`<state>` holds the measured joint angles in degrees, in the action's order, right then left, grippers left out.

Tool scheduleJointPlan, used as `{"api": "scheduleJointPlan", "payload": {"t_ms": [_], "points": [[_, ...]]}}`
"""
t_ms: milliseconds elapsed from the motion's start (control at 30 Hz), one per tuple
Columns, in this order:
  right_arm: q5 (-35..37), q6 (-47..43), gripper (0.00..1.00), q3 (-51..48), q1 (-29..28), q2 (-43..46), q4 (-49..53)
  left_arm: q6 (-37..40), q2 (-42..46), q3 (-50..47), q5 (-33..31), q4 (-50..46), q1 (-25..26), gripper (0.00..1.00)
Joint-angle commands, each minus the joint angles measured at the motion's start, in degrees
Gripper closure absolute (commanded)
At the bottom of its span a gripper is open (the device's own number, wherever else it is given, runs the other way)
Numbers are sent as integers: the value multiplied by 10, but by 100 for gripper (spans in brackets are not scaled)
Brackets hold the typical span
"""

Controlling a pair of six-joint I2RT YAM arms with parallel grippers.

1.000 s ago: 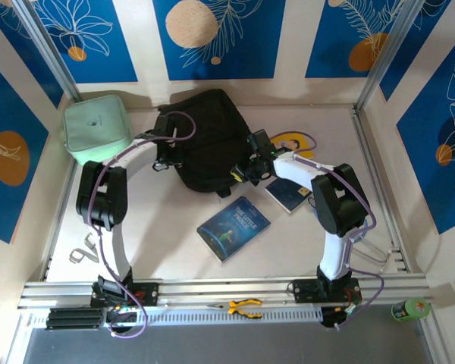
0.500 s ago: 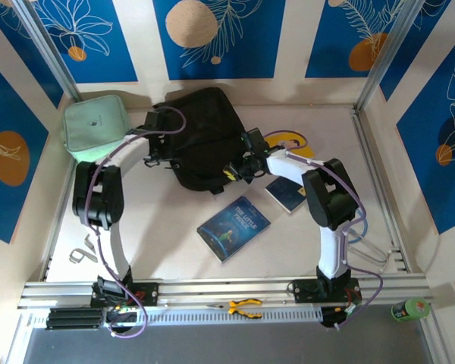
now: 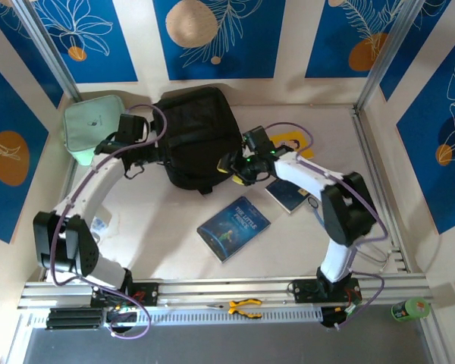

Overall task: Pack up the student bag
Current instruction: Unzip the student bag at the top-center of the table, then move the book to the center of the table.

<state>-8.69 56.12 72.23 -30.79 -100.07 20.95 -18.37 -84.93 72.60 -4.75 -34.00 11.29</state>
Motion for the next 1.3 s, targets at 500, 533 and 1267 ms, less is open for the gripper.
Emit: {"api": "scheduleJointPlan", "payload": {"t_ms": [500, 533, 1267], "points": [[14, -100, 33, -161, -97, 83, 149, 68, 82, -66, 121, 19, -1, 0], [29, -101, 33, -162, -96, 77, 157, 68, 84, -68, 127, 21, -1, 0], [204, -153, 34, -99, 23, 38, 117, -41, -11, -122, 196, 138, 187, 2]]}}
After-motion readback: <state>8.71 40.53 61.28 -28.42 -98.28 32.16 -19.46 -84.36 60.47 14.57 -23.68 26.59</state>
